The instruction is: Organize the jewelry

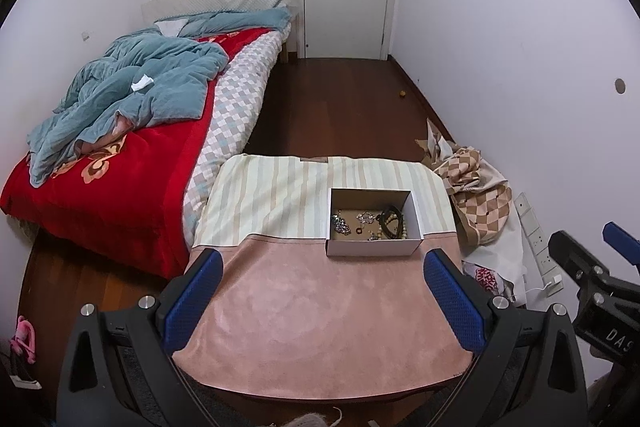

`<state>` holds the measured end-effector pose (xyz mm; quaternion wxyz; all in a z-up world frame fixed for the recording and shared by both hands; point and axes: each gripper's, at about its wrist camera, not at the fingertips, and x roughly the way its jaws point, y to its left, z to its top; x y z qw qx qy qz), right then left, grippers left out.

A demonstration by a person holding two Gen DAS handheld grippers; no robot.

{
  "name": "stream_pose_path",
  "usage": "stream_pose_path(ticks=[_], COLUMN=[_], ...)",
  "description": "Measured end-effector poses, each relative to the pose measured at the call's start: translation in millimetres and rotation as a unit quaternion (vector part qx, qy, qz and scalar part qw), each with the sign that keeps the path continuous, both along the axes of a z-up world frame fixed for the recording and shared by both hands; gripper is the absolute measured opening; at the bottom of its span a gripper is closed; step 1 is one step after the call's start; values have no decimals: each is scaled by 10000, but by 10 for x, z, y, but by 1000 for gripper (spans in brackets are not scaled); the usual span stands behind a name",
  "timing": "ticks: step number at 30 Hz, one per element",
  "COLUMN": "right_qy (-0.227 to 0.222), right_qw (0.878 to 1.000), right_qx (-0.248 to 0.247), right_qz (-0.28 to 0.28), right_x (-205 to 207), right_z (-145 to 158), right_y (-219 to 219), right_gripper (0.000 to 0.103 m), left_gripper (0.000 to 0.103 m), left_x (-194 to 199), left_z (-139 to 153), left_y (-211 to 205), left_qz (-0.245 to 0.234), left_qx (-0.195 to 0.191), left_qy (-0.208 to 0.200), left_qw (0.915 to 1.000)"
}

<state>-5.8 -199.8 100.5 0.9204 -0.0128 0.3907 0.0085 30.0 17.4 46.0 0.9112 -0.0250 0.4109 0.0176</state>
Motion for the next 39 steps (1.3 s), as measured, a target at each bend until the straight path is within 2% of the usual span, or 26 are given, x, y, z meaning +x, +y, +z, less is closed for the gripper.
stream_pose_path(ticks=[10, 21, 39], right_qy=[118, 419, 589], right_qw=[9998, 9989, 9979], right_qx=[-51, -133, -173], right_qz=[-133, -162, -191], right_x=[466, 989, 1128], right_z=[-131, -441, -585], right_y=[-1, 96, 70], right_gripper=[103, 103, 103], left_gripper=[102, 102, 102], left_x=[374, 699, 812], left_z=[-165, -280, -386], left_y=[-42, -67, -83], left_qz=[83, 124, 182], left_qx=[115, 224, 155], left_qy=[157, 271, 432], left_qw=[9998, 9993, 9988])
